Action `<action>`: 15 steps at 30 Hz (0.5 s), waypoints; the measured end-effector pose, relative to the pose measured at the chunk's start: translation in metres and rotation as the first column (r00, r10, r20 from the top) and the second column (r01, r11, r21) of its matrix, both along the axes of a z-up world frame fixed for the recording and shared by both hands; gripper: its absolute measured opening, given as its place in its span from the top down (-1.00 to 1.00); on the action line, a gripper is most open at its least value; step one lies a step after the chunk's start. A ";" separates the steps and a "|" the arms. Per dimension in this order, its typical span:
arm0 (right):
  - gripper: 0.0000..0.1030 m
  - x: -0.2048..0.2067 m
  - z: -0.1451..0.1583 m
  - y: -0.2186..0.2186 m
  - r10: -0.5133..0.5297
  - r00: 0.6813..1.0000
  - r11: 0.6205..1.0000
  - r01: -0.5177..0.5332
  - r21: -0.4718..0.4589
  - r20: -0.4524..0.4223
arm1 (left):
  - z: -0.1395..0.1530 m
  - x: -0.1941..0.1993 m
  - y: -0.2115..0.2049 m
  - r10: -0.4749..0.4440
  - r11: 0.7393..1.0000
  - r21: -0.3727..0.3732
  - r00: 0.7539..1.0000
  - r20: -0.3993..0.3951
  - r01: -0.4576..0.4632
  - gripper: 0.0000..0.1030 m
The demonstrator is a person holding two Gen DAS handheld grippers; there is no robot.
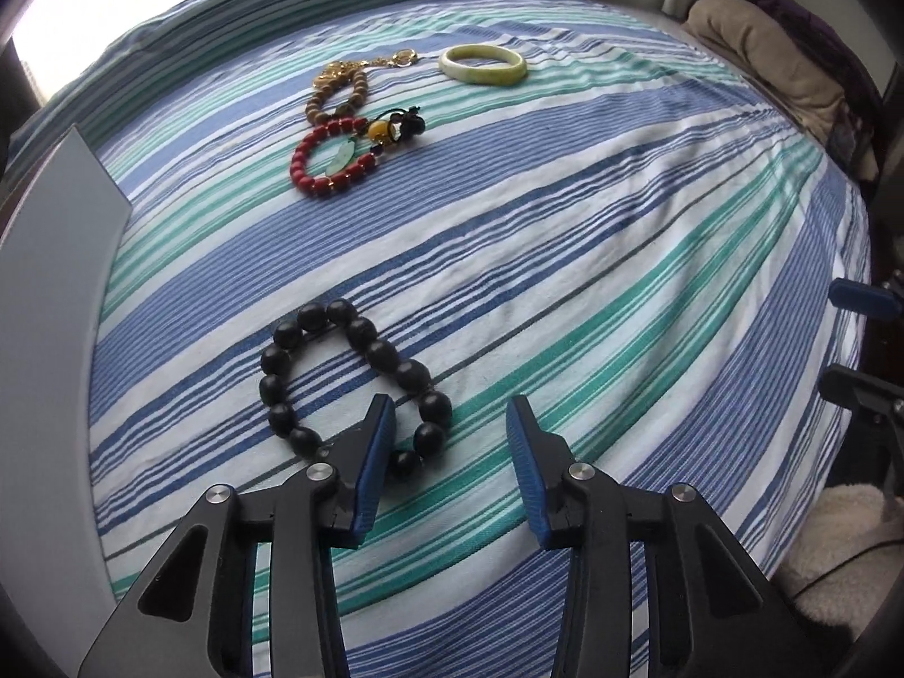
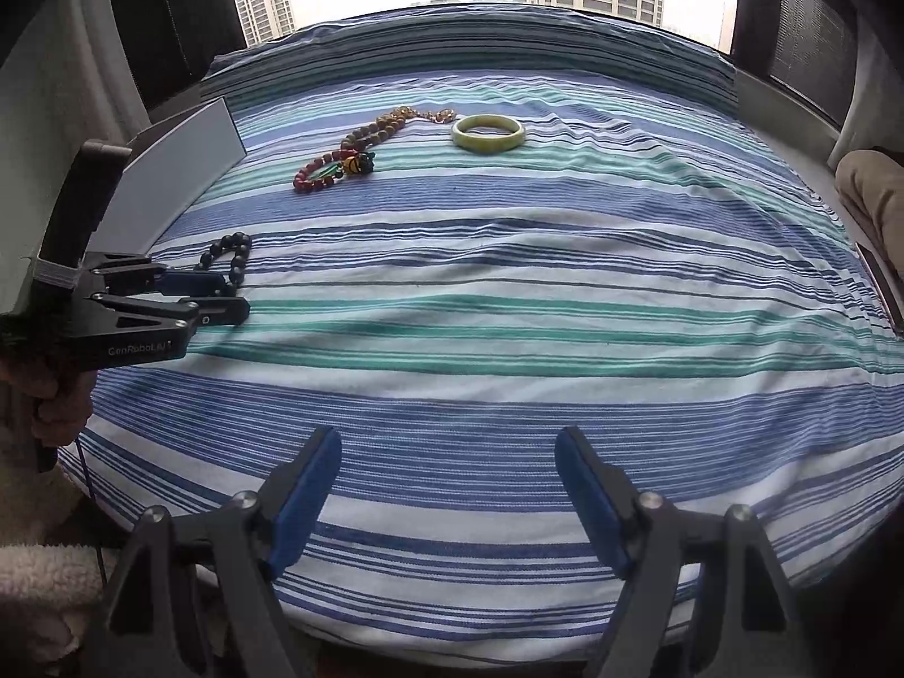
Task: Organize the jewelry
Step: 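Lower the left tool onto the black bead bracelet and close on it, then grasp the green leaf pendant with the right tool while the left tool holds the black bracelet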
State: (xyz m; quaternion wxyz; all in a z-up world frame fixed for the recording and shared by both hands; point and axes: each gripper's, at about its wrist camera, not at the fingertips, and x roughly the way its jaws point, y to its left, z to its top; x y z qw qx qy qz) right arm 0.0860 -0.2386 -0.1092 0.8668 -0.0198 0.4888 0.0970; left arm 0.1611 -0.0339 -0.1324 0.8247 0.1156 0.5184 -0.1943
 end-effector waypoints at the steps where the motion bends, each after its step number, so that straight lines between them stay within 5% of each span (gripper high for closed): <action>1: -0.55 0.000 0.001 -0.001 -0.004 1.000 1.000 0.004 0.000 0.004 | 0.001 -0.001 0.000 -0.001 1.000 0.002 1.000 -0.010 0.001 0.32; 3: -0.55 0.000 0.002 -0.003 -0.013 1.000 1.000 0.013 0.002 0.006 | 0.002 -0.001 0.000 -0.011 1.000 0.005 0.999 -0.034 0.011 0.78; 9: -0.55 -0.003 0.007 -0.002 -0.011 1.000 1.000 0.011 0.008 0.018 | 0.003 -0.001 0.002 0.038 0.999 0.005 0.998 -0.054 -0.038 0.84; 15: -0.55 -0.004 0.008 -0.004 -0.016 1.000 1.000 0.016 0.008 0.014 | 0.026 0.002 0.024 0.139 0.981 -0.132 0.989 -0.054 -0.145 0.84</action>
